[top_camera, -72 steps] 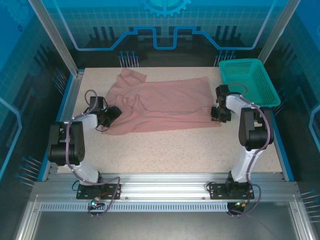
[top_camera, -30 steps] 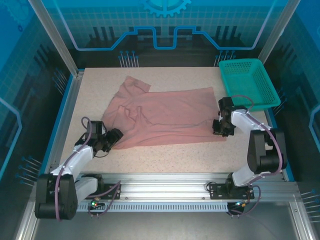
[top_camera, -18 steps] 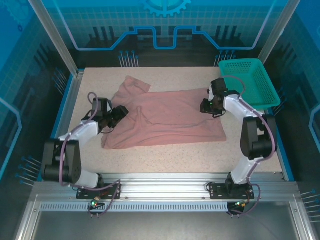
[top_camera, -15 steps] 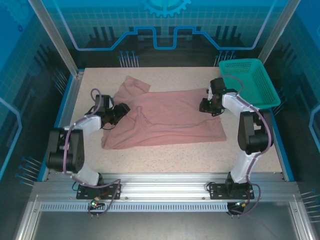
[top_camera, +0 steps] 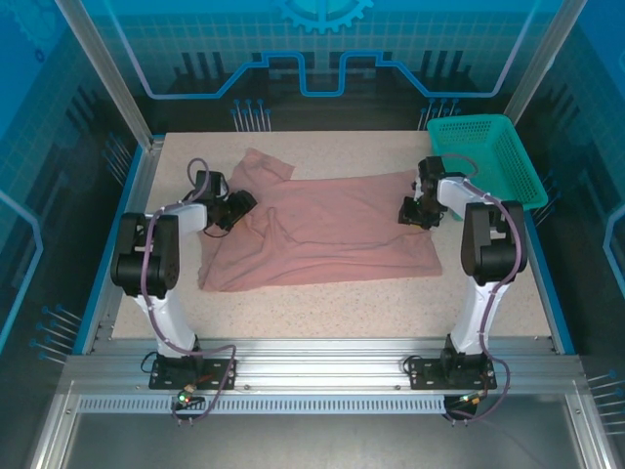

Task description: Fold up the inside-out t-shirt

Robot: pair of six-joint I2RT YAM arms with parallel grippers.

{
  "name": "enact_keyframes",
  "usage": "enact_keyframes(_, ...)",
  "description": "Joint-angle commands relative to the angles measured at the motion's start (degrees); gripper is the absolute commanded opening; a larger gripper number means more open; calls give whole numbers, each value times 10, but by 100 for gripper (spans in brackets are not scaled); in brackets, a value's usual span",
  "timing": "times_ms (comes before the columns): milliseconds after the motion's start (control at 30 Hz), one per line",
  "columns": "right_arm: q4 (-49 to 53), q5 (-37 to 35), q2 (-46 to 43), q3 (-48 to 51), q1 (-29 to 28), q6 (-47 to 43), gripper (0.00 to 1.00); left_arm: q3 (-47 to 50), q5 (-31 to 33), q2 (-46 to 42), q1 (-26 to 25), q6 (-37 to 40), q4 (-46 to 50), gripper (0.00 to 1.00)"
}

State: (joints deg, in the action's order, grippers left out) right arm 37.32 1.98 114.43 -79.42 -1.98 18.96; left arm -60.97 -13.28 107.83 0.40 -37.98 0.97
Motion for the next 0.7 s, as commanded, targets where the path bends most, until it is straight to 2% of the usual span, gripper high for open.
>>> enact_keyframes(0, 40, -19, 11, -7, 14, -6, 35, -1, 8, 3, 5, 15, 21, 66)
enact_keyframes(167, 46, -28, -21, 45, 17, -2, 33, 52, -24, -27, -4, 2, 7, 66)
enact_keyframes(367, 39, -40, -76, 135, 15, 9, 31, 97, -26, -78, -8, 4, 8, 66)
enact_keyframes(533, 20, -42, -111, 138, 15, 5, 31, 59, 16, -101, -7, 31, 32, 67)
enact_keyframes(667, -10, -17, -127, 91, -13, -4, 34, -22, 40, -68, -2, 76, 30, 68)
